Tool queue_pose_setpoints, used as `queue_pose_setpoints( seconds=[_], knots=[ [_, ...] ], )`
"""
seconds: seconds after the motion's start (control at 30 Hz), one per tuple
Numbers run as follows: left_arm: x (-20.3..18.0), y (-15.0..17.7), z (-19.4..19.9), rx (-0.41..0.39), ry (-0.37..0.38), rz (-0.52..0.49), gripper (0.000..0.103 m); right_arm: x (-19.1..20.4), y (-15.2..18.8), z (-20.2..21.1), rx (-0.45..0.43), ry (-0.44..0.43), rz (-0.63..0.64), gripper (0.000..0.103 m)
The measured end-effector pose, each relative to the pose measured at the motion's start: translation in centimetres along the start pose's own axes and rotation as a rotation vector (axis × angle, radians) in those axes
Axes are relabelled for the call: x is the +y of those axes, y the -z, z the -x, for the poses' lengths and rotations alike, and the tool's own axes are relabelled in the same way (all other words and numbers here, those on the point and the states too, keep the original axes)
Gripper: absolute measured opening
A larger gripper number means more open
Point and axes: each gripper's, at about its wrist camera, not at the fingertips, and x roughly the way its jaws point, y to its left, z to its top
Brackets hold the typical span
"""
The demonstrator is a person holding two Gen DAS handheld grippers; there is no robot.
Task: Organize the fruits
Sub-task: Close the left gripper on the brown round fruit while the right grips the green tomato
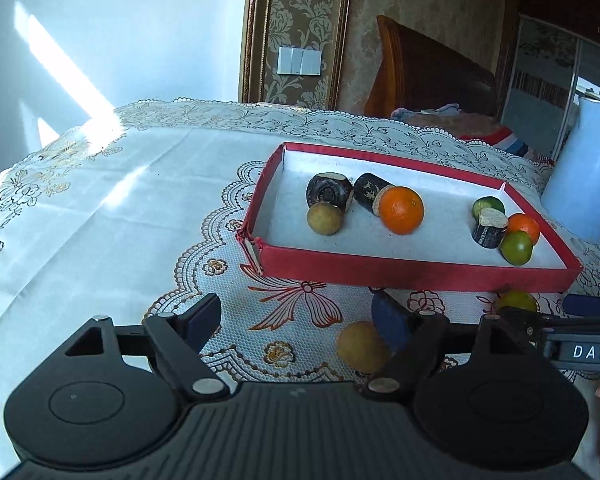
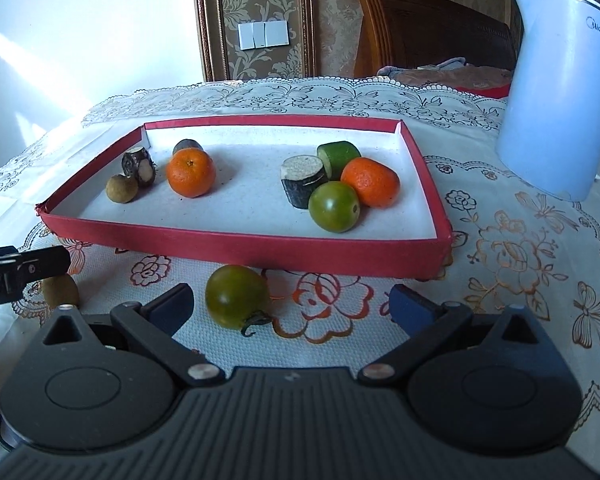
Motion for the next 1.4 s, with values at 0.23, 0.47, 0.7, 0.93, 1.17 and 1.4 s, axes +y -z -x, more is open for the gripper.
queue_pose_setpoints(
  seconds=[0.23, 0.47, 0.7, 0.93, 1.17, 1.4],
  knots=[
    [-0.7, 0.5, 1.5, -0.049, 0.073, -0.060, 0.083, -0.4, 0.1, -0.4, 0.014, 0.002, -0.019, 0.103],
    [-2.5, 1.4, 0.3, -0.004, 0.000, -0.177, 0.083, -0.3, 0.1, -0.6, 0.016, 0.007, -0.012, 0.103],
    [-1.8, 0.9, -1.2, 0.053, -0.023, -0.124, 0.083, 0.2, -0.1, -0.9, 0.024, 0.032, 0.008, 0.103],
    [-1.5, 0.8, -1.5, 0.054, -0.031, -0.109, 0.083, 1.3, -0.5, -1.4, 0.031, 0.053, 0.037, 0.097],
    [-1.5, 0.8, -1.6, 0.058, -0.032, -0.105, 0.084, 1.8, -0.5, -1.3, 0.030, 0.041, 0.055, 0.090],
    [-1.6, 0.7, -1.5, 0.058, -0.031, -0.104, 0.084, 1.9, -0.5, -1.3, 0.027, 0.043, 0.061, 0.087]
  ],
)
